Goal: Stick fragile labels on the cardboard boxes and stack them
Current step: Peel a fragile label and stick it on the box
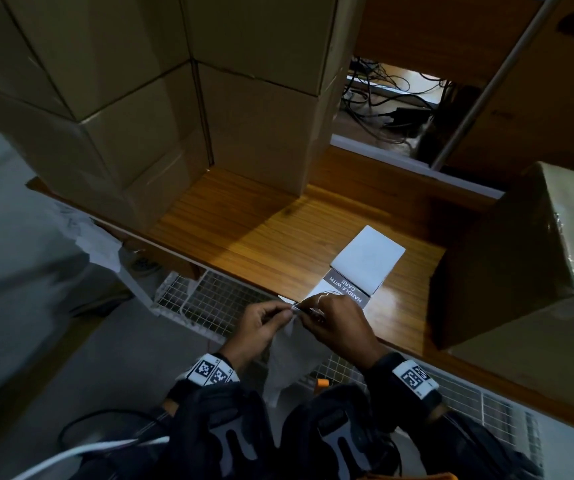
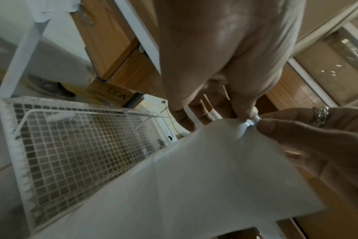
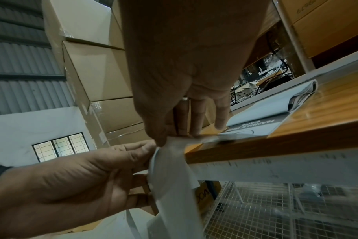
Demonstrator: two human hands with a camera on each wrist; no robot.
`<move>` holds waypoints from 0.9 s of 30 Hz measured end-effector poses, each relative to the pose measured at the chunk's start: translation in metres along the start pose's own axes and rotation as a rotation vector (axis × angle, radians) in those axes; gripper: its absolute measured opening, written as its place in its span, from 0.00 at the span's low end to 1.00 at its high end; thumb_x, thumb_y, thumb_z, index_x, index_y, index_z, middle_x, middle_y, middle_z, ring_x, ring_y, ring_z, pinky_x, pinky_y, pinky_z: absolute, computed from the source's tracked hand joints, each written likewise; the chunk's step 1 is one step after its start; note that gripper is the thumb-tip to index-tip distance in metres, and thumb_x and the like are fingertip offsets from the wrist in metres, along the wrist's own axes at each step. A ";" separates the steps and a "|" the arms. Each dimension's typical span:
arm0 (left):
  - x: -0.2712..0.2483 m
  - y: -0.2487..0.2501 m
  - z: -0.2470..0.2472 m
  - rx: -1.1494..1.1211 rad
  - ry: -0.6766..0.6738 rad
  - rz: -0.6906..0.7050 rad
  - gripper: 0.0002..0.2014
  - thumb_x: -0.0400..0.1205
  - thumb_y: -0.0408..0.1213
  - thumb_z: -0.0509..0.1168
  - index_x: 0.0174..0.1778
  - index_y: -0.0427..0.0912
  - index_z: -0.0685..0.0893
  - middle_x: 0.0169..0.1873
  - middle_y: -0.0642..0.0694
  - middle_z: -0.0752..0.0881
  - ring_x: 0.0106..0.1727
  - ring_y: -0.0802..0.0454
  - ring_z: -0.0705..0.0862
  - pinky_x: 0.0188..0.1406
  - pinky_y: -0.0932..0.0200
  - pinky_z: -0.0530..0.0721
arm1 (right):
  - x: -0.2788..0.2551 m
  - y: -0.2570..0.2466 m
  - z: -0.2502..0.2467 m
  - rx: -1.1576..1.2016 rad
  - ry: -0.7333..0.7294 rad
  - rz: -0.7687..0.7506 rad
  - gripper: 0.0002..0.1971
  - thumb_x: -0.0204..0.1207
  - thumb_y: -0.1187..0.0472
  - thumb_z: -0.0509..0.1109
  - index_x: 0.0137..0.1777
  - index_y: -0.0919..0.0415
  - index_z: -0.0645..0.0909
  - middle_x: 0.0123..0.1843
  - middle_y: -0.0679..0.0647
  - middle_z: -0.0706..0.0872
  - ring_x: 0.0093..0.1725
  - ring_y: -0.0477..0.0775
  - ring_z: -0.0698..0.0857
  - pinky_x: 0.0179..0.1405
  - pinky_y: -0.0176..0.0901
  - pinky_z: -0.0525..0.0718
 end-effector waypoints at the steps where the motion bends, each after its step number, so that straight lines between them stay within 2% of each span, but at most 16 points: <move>1: 0.000 0.000 0.000 0.017 0.002 -0.007 0.08 0.86 0.30 0.68 0.57 0.37 0.91 0.50 0.46 0.93 0.56 0.55 0.90 0.55 0.63 0.85 | 0.000 0.003 0.000 0.000 0.009 0.026 0.13 0.84 0.45 0.68 0.55 0.49 0.92 0.47 0.47 0.93 0.47 0.49 0.89 0.43 0.49 0.86; 3: 0.002 -0.001 0.000 0.042 0.002 -0.024 0.08 0.86 0.34 0.69 0.59 0.40 0.91 0.51 0.47 0.93 0.57 0.55 0.90 0.56 0.61 0.87 | -0.002 0.005 -0.005 -0.009 0.061 0.052 0.14 0.83 0.46 0.68 0.49 0.52 0.91 0.43 0.49 0.93 0.43 0.50 0.89 0.39 0.49 0.85; 4: 0.003 -0.004 0.000 0.055 0.004 -0.034 0.09 0.87 0.35 0.69 0.59 0.40 0.91 0.50 0.47 0.93 0.55 0.57 0.90 0.54 0.62 0.87 | -0.002 0.006 -0.009 -0.020 0.089 0.066 0.15 0.84 0.47 0.67 0.45 0.54 0.90 0.39 0.50 0.92 0.39 0.50 0.88 0.36 0.49 0.83; 6: 0.004 -0.006 -0.002 0.086 0.013 -0.053 0.09 0.87 0.35 0.68 0.59 0.39 0.90 0.44 0.50 0.91 0.45 0.65 0.88 0.43 0.68 0.83 | -0.001 0.013 -0.016 0.008 0.128 0.127 0.16 0.85 0.49 0.68 0.41 0.55 0.89 0.35 0.49 0.90 0.34 0.47 0.86 0.34 0.46 0.81; 7: 0.004 -0.007 -0.004 0.103 0.019 -0.060 0.09 0.87 0.35 0.68 0.60 0.39 0.90 0.44 0.51 0.90 0.43 0.65 0.88 0.42 0.68 0.82 | -0.001 0.020 -0.019 0.060 0.146 0.166 0.14 0.85 0.50 0.69 0.41 0.54 0.89 0.34 0.47 0.90 0.33 0.44 0.86 0.34 0.45 0.83; 8: 0.004 -0.010 -0.007 0.121 0.031 -0.066 0.09 0.87 0.35 0.68 0.60 0.40 0.90 0.47 0.50 0.91 0.46 0.63 0.88 0.45 0.67 0.83 | 0.000 0.028 -0.023 0.124 0.171 0.211 0.13 0.85 0.50 0.70 0.42 0.54 0.90 0.35 0.46 0.90 0.33 0.42 0.87 0.34 0.44 0.85; 10: 0.004 -0.013 -0.017 0.149 0.062 -0.073 0.09 0.87 0.36 0.69 0.59 0.41 0.91 0.51 0.47 0.92 0.54 0.55 0.89 0.53 0.59 0.85 | 0.001 0.046 -0.037 0.226 0.269 0.290 0.14 0.83 0.48 0.71 0.42 0.54 0.90 0.35 0.46 0.91 0.34 0.42 0.88 0.35 0.49 0.87; 13: 0.005 -0.016 -0.030 0.186 0.118 -0.089 0.07 0.86 0.37 0.70 0.57 0.43 0.92 0.50 0.49 0.93 0.55 0.51 0.90 0.55 0.49 0.88 | 0.000 0.081 -0.059 0.377 0.381 0.404 0.11 0.82 0.58 0.74 0.37 0.55 0.89 0.32 0.48 0.90 0.34 0.45 0.88 0.36 0.51 0.87; 15: 0.006 -0.011 -0.039 0.225 0.157 -0.086 0.07 0.85 0.36 0.71 0.57 0.46 0.91 0.51 0.50 0.92 0.56 0.52 0.90 0.56 0.50 0.89 | -0.005 0.104 -0.073 0.486 0.448 0.507 0.11 0.81 0.60 0.75 0.36 0.57 0.89 0.34 0.52 0.91 0.38 0.53 0.91 0.39 0.54 0.91; 17: 0.008 -0.006 -0.048 0.232 0.186 -0.088 0.07 0.85 0.35 0.70 0.58 0.49 0.88 0.49 0.49 0.92 0.54 0.51 0.90 0.52 0.50 0.90 | -0.012 0.124 -0.085 0.572 0.518 0.603 0.10 0.80 0.60 0.76 0.37 0.61 0.89 0.37 0.57 0.92 0.40 0.58 0.92 0.40 0.55 0.94; 19: 0.011 0.001 -0.057 0.241 0.212 -0.075 0.07 0.85 0.34 0.70 0.57 0.49 0.87 0.48 0.48 0.91 0.51 0.51 0.90 0.48 0.50 0.90 | -0.017 0.137 -0.096 0.569 0.573 0.663 0.11 0.79 0.60 0.76 0.35 0.61 0.89 0.35 0.56 0.91 0.35 0.51 0.89 0.34 0.44 0.91; 20: 0.013 0.004 -0.062 0.265 0.224 -0.069 0.07 0.85 0.34 0.70 0.56 0.48 0.88 0.48 0.49 0.91 0.51 0.51 0.89 0.48 0.51 0.89 | -0.019 0.141 -0.103 0.541 0.599 0.684 0.11 0.78 0.59 0.76 0.34 0.59 0.89 0.34 0.54 0.90 0.34 0.49 0.87 0.32 0.44 0.89; 23: 0.018 0.011 -0.073 0.341 0.248 -0.052 0.06 0.85 0.34 0.70 0.55 0.45 0.91 0.48 0.50 0.91 0.52 0.54 0.89 0.47 0.56 0.87 | -0.025 0.158 -0.118 0.511 0.659 0.756 0.09 0.73 0.57 0.76 0.33 0.58 0.88 0.32 0.52 0.89 0.34 0.49 0.85 0.38 0.54 0.88; 27: 0.017 0.015 -0.079 0.367 0.273 -0.062 0.07 0.85 0.32 0.70 0.55 0.44 0.91 0.47 0.51 0.91 0.51 0.54 0.88 0.47 0.55 0.87 | -0.028 0.164 -0.133 0.513 0.731 0.783 0.10 0.76 0.56 0.74 0.33 0.53 0.86 0.34 0.50 0.87 0.38 0.52 0.85 0.43 0.53 0.86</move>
Point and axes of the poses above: each hand's wrist, its own x-axis towards the middle knuckle, its own z-axis out of the palm, y = z × x, the point moved 9 cm from there along x, towards the middle knuckle
